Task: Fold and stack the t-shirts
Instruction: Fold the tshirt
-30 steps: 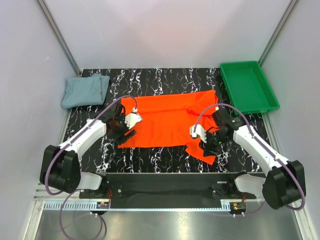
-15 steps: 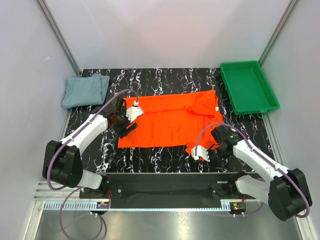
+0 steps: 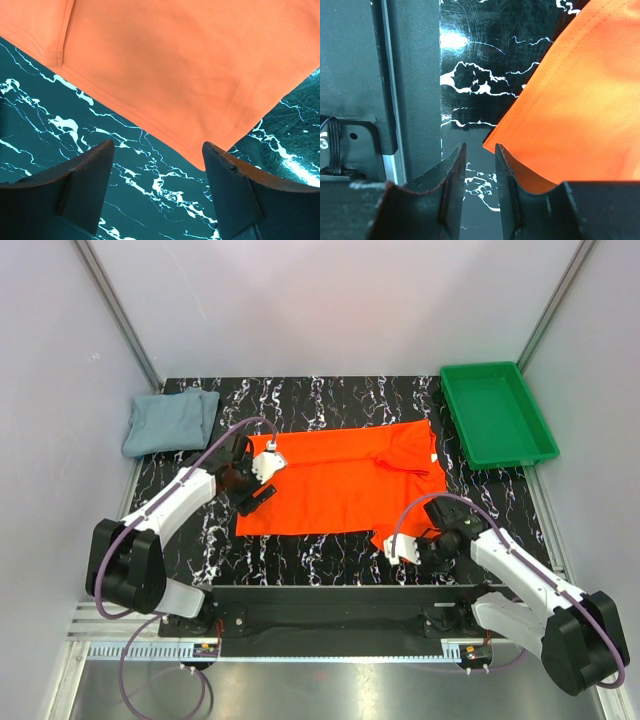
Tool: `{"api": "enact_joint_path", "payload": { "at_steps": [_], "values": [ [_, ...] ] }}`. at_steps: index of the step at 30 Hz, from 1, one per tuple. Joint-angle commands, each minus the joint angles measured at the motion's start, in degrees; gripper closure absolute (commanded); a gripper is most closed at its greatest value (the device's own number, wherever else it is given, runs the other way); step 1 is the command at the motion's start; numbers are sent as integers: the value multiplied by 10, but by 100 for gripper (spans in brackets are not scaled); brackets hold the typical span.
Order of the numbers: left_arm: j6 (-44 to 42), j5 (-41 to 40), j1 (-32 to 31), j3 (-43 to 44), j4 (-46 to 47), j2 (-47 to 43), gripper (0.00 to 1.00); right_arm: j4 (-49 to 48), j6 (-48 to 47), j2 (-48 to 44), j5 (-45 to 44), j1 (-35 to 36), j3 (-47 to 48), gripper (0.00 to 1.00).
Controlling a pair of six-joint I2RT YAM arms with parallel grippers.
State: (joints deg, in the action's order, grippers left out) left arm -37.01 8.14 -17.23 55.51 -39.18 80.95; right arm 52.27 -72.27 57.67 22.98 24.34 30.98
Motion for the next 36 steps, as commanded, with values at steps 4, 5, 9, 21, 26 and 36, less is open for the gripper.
{"api": "enact_joint_path", "payload": {
  "at_steps": [4,5,9,21,26,36],
  "values": [
    [21,10,-1,38,7,7,23,-36,0,31,-44,5,4,62],
    [23,13,-1,42,4,7,23,-37,3,44,-50,5,9,61],
    [20,9,-1,42,1,7,23,-47,6,88,-63,6,16,62],
    [30,-2,4,-39,8,-16,23,-82,29,92,-81,6,19,100],
    [77,36,18,-36,-34,-3,22,-78,57,60,-83,7,40,100],
    [130,102,68,10,-78,70,32,-87,87,72,-87,7,58,100]
  ]
}}
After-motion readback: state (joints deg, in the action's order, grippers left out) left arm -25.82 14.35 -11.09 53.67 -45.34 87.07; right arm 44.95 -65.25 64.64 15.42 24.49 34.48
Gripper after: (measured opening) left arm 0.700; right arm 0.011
